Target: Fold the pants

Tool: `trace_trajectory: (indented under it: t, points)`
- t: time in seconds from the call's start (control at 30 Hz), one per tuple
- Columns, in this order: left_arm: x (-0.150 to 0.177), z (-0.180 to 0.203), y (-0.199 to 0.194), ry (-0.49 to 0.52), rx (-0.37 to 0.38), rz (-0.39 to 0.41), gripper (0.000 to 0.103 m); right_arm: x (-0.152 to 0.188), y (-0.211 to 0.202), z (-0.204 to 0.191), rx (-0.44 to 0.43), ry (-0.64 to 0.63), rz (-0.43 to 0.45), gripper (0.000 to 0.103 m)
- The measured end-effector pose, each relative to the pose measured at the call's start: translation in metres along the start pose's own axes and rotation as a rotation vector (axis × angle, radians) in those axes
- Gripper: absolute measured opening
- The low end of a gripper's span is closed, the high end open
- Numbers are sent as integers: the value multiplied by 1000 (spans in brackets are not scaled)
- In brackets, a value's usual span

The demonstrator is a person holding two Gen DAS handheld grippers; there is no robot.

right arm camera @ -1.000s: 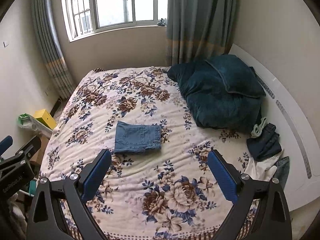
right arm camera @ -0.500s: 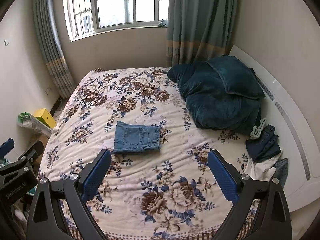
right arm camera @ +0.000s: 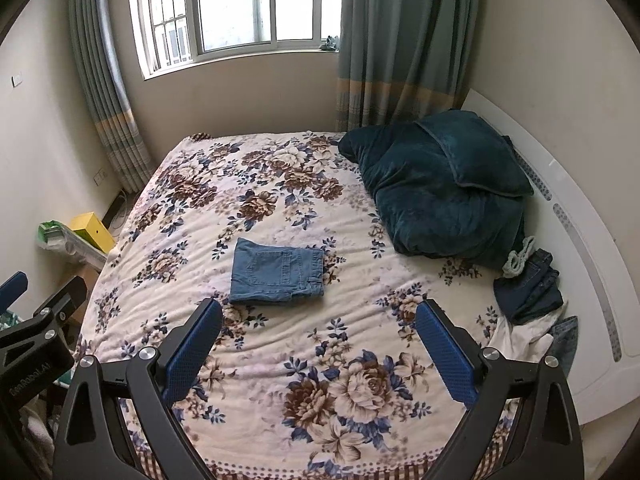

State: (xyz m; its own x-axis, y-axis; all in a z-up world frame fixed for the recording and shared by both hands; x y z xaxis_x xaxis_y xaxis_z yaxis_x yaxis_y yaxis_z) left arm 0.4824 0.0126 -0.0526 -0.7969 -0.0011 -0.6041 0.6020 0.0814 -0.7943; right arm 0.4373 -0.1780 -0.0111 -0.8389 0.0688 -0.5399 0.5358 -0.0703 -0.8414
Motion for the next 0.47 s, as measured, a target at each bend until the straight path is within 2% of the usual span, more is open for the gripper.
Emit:
trace_trajectory:
  t: [0.47]
  points:
    - [7,-1,-3,-6,1,11,103,1,1,-1,-6,-1,-7,99]
Point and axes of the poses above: each gripper's, at about its wrist camera, not at the fingertips, and y roughly the way its jaws point, z to its right, x to its underside, the point moved 9 cm from there along y, roughly the way its jaws point, and after that the axes turned 7 degrees about -z, right-handed, at the moved point
